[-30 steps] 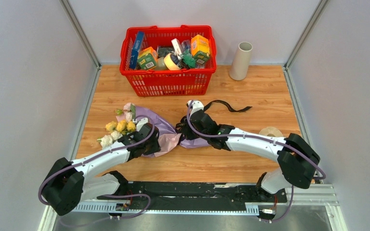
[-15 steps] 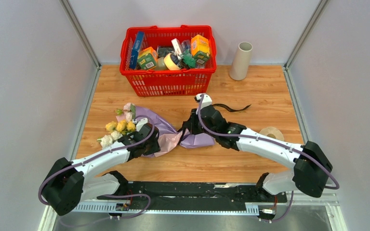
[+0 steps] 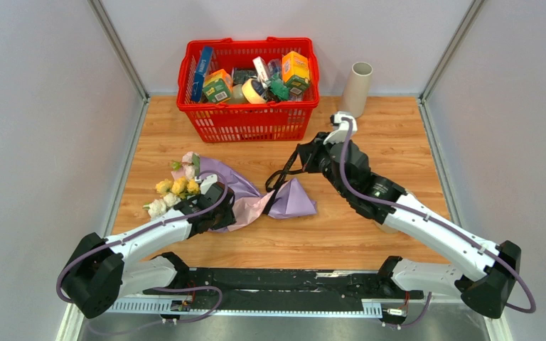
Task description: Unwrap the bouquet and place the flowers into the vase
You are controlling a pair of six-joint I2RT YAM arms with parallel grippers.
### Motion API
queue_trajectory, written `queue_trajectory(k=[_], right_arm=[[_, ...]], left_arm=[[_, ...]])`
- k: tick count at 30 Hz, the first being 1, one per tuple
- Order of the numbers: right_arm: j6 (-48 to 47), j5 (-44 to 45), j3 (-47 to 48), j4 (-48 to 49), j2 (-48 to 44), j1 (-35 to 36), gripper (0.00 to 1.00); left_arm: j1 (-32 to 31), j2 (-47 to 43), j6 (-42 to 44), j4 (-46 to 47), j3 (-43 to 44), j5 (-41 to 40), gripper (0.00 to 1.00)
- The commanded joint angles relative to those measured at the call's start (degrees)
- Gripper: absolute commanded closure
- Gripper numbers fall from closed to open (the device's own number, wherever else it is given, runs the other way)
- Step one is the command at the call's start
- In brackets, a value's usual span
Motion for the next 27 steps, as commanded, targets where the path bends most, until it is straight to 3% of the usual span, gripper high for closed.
queue_trajectory(k=[1, 8, 18, 27], right_arm=[[-1.9, 9.6, 6.5, 0.8, -4.6, -0.5, 1.00], [-7.7, 17.7, 17.1, 0.8, -5.4, -0.4, 1.00], [-24.1, 28.0, 34.2, 3.1, -0.7, -0.5, 1.00], [-47.6, 33.8, 43.5, 19.6, 3.5, -2.2, 1.00]], left_arm=[[0.0, -1.2, 0.1, -2.6, 0.0, -1.8, 0.55], [0.0, -2.4, 0.2, -3.3, -0.2, -2.6, 0.55], [0.0, -2.6, 0.2, -3.4, -0.3, -3.1, 0.55], [0.0, -3.7, 1.8, -7.0, 3.4, -4.5, 0.54]])
